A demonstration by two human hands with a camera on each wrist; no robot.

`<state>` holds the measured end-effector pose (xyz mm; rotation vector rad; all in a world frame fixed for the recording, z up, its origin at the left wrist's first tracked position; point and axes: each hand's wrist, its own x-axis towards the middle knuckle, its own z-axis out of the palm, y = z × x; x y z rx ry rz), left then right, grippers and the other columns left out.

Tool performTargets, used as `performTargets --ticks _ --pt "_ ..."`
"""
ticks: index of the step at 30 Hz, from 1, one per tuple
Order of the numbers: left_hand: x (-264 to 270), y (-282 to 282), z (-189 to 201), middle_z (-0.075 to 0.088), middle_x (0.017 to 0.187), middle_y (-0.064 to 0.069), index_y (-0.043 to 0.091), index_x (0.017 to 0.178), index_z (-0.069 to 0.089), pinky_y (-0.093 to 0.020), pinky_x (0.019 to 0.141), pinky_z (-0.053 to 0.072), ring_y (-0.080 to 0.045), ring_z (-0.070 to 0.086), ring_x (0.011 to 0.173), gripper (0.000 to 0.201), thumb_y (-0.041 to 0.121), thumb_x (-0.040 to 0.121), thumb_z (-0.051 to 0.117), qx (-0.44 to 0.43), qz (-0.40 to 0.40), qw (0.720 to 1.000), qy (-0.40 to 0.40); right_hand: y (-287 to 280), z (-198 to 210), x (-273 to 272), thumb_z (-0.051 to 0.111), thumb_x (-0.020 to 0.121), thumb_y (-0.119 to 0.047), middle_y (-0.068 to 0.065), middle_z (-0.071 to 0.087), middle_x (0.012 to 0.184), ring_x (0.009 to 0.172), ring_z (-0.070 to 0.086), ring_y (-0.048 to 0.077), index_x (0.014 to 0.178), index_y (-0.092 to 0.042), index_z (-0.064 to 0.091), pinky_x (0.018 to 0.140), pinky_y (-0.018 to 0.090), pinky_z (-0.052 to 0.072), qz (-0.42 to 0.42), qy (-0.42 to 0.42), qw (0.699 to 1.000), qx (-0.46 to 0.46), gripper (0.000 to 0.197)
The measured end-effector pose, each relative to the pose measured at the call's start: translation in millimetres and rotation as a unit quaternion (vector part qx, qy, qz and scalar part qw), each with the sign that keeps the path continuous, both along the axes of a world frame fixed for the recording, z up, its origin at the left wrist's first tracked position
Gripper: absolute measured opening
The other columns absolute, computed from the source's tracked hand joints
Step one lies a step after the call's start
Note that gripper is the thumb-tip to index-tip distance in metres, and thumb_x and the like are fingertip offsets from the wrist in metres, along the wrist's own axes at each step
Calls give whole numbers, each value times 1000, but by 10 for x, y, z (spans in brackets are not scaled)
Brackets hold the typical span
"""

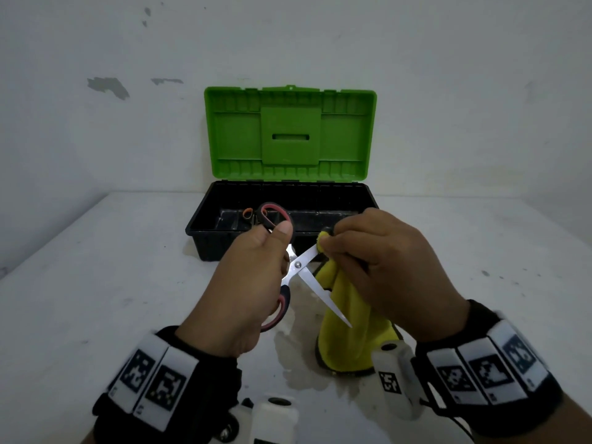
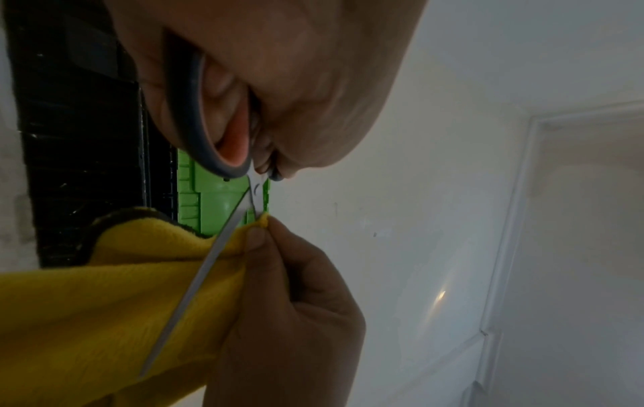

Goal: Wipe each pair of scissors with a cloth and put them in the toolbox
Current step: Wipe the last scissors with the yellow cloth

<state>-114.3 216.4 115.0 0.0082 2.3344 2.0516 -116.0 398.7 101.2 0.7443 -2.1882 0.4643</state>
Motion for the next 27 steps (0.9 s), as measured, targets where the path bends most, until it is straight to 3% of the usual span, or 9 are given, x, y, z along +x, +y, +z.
performTargets --ticks 5,8,13,17,23,27 --pt "-28 -31 -12 29 52 9 17 68 34 -23 43 26 -7 22 41 44 45 99 48 -33 -3 999 13 -166 -6 83 63 92 -14 2 71 89 72 59 23 85 -12 77 60 32 48 41 22 997 57 16" --pt "-37 -55 -11 33 52 10 17 71 39 -19 40 24 -6 24 41 40 43 100 48 -11 -14 1000 -12 -30 -46 7 67 92 -14 0 70 90 73 58 23 87 -13 77 61 35 48 31 14 998 45 11" --pt "-55 -26 -47 32 66 -2 11 81 43 -22 43 25 -10 24 48 39 45 99 48 -25 -15 1000 -10 47 -57 -56 70 91 -15 -1 70 90 75 58 21 86 -14 76 61 36 50 -1 6 1000 19 8" --pt "-101 3 -60 30 72 -6 14 78 40 -27 48 25 -11 23 50 38 44 100 46 -46 -18 998 37 -119 -76 -6 71 86 -8 2 71 89 75 61 24 84 -12 77 61 36 51 22 10 999 33 7" --pt "-91 -31 -63 31 52 10 16 68 36 -17 39 25 -5 24 41 42 41 101 47 -28 -45 998 44 59 -121 -21 68 92 -18 2 71 92 77 63 26 87 -11 77 63 39 52 34 -2 999 -11 12" --pt "-94 -33 -75 34 50 12 17 67 39 -18 39 25 -4 26 41 42 40 100 47 -17 -45 998 44 276 -83 -61 68 90 -22 -1 71 92 86 65 19 87 -13 78 74 36 54 -20 -21 998 -51 13"
